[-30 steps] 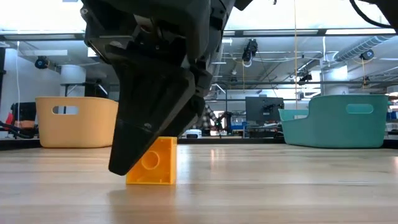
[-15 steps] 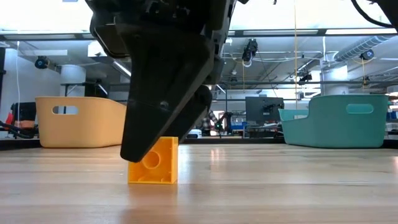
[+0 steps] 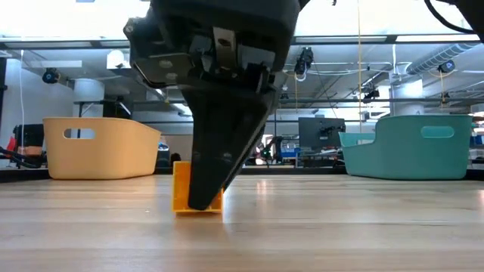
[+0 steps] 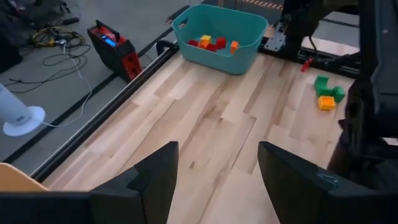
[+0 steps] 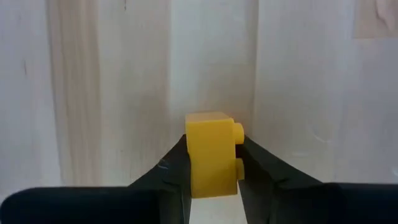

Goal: Sort blocks by size
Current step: Put the yellow game piece into the blue bin

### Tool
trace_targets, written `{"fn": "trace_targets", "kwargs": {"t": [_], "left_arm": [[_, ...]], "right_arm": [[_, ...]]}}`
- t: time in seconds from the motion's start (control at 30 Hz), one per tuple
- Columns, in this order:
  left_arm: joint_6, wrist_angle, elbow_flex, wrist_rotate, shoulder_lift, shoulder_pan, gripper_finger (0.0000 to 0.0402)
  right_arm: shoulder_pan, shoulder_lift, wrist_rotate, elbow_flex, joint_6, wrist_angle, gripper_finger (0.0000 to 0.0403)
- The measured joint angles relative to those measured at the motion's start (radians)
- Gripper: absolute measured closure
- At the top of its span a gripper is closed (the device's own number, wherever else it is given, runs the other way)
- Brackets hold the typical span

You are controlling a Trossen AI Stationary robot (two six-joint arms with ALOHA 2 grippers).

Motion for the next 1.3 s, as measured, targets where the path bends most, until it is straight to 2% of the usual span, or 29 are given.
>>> {"fn": "trace_targets", "kwargs": {"t": [0.2, 0.4, 0.57, 0.8, 0.9, 0.97, 1.17, 1.3], "left_arm": [[-0.004, 0.028, 0.000, 0.005, 0.000, 0.001, 0.0194], [-0.009, 0.048, 0.000, 0.006, 0.000, 0.002, 0.0194], [-0.039, 0.053, 0.000, 0.006, 0.000, 0.002, 0.0194], [-0.050, 0.067, 0.000, -0.012, 0.003, 0.005, 0.0194], [-0.050, 0.094, 0.000, -0.012, 0.003, 0.007, 0.0194], [-0.050, 0.112, 0.000, -0.013, 0.003, 0.008, 0.0194], [-0.050, 0.148, 0.000, -0.020, 0.003, 0.009, 0.0194], [-0.053, 0.155, 0.000, -0.041, 0.003, 0.015, 0.0194]], "right_arm": [[-0.016, -0.015, -0.006, -0.001, -0.064, -0.025, 0.0318], [-0.085, -0.079, 0.021, -0.001, -0.146, -0.080, 0.0318], [-0.173, -0.177, 0.218, -0.001, -0.159, -0.219, 0.0318], [-0.349, -0.360, 0.527, -0.021, -0.030, -0.473, 0.0318], [-0.449, -0.457, 0.612, -0.084, 0.021, -0.563, 0.0318], [-0.530, -0.528, 0.631, -0.151, 0.043, -0.571, 0.0318], [-0.795, -0.701, 0.616, -0.406, 0.111, -0.546, 0.0318], [-0.929, -0.790, 0.549, -0.558, 0.114, -0.438, 0.0301]]}}
